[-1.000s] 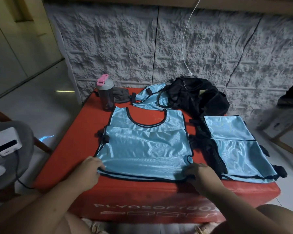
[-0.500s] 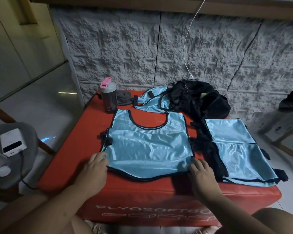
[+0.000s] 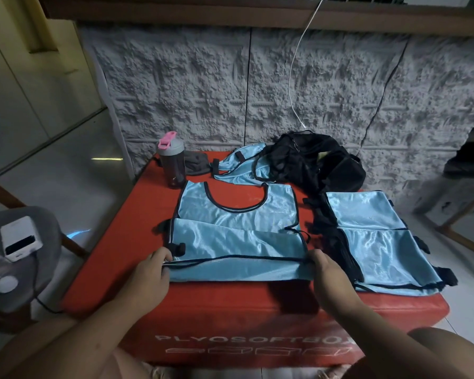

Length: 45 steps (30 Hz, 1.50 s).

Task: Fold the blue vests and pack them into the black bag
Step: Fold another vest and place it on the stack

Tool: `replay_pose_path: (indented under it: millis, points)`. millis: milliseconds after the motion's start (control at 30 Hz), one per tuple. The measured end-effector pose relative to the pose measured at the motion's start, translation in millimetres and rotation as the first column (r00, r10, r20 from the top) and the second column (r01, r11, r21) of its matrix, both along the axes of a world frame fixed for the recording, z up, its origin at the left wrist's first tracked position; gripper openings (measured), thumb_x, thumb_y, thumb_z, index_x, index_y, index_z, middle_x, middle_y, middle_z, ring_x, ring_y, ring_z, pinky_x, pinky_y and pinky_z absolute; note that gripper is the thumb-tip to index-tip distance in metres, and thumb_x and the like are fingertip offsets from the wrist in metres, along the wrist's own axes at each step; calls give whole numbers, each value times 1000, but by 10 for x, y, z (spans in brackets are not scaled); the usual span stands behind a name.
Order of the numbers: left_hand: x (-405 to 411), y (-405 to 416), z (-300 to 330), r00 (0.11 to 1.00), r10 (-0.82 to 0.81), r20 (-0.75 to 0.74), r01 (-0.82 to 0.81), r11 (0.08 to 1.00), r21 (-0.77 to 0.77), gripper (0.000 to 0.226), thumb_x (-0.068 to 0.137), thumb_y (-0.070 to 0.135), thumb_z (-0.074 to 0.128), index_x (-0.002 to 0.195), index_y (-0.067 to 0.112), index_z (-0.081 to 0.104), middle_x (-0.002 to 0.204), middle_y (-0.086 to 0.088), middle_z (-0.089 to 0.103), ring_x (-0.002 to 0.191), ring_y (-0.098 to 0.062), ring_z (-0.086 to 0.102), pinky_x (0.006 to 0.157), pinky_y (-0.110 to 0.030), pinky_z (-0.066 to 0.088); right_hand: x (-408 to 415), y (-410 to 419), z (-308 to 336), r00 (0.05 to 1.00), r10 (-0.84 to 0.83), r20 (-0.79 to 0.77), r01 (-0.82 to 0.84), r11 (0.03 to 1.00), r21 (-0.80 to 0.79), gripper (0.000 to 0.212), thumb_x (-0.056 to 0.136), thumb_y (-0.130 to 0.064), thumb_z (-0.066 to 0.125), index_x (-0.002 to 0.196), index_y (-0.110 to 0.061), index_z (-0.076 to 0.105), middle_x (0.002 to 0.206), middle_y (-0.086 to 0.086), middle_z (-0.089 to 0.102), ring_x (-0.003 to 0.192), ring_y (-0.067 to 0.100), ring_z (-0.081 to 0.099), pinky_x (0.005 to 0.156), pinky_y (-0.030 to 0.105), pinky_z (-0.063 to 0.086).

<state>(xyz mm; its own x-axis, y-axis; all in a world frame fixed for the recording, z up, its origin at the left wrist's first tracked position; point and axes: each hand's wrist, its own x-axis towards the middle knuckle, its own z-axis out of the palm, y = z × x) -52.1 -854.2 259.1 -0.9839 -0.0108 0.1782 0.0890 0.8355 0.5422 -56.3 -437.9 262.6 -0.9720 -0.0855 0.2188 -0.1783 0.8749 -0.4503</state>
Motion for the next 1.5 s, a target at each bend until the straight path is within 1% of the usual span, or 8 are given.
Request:
replay_pose_path:
  millis: [167,333,633,767,933,1100,1300,1500]
  points:
    - [-44,-30,-3,998,48,-36,-45,996,79,27,85,-1,71,89,23,60,82,11,61,73,-5,59,65,-23,44,-22,-9,12,991,64,121,-60,998,-36,18,95,-24,67,105,-27,52,96,-6,60,89,21,62,76,36,46]
    - [-95,-125,-23,995,101,9,-102,987,127,26,85,1,74,105,18,74,88,7,69,79,-13,67,72,-27,49,10,35,111,992,-1,127,5,1000,-28,21,88,-20,75,87,-34,59,84,-12,64,78,14,60,66,29,41]
    - [-125,-148,87,994,100,46,-109,954,278,27,80,-1,79,87,24,75,75,13,71,72,-3,68,70,-21,54,32,75,307,984,-112,141,127,986,-103,16,81,-10,79,87,-26,80,60,-30,58,67,-21,57,63,1,39]
    - [-137,-216,72,995,45,87,-71,941,331,25,84,3,78,85,28,76,78,11,75,74,-13,73,75,-45,61,34,130,379,980,-126,156,148,979,-140,18,83,-10,78,86,-28,79,54,-36,56,58,-15,58,59,5,41]
    - [-75,-179,153,997,66,25,-71,952,298,36,89,-1,71,81,34,69,74,5,73,65,-9,72,68,-33,58,110,157,466,981,-129,147,163,952,-259,23,83,-12,82,73,-30,72,61,-13,70,55,14,67,55,21,48]
    - [27,-159,255,999,23,-39,-16,986,166,53,84,-14,64,87,39,66,93,12,71,91,-8,67,82,-27,51,180,222,589,983,-110,146,152,935,-321,18,82,-7,81,76,-22,76,65,-10,73,59,5,68,55,16,48]
    - [150,-169,466,991,48,-128,-25,984,178,51,89,-8,60,96,42,64,99,16,72,97,-6,68,87,-30,53,331,251,764,983,-59,173,132,884,-449,14,84,3,77,77,-8,72,65,15,71,60,36,71,57,41,56]
    - [289,-72,775,969,111,-221,-63,975,215,33,88,-8,64,104,20,69,90,6,71,87,-15,67,80,-26,44,379,268,1050,991,-83,104,120,895,-429,23,79,4,79,72,-17,75,67,-5,74,66,9,71,61,19,52]
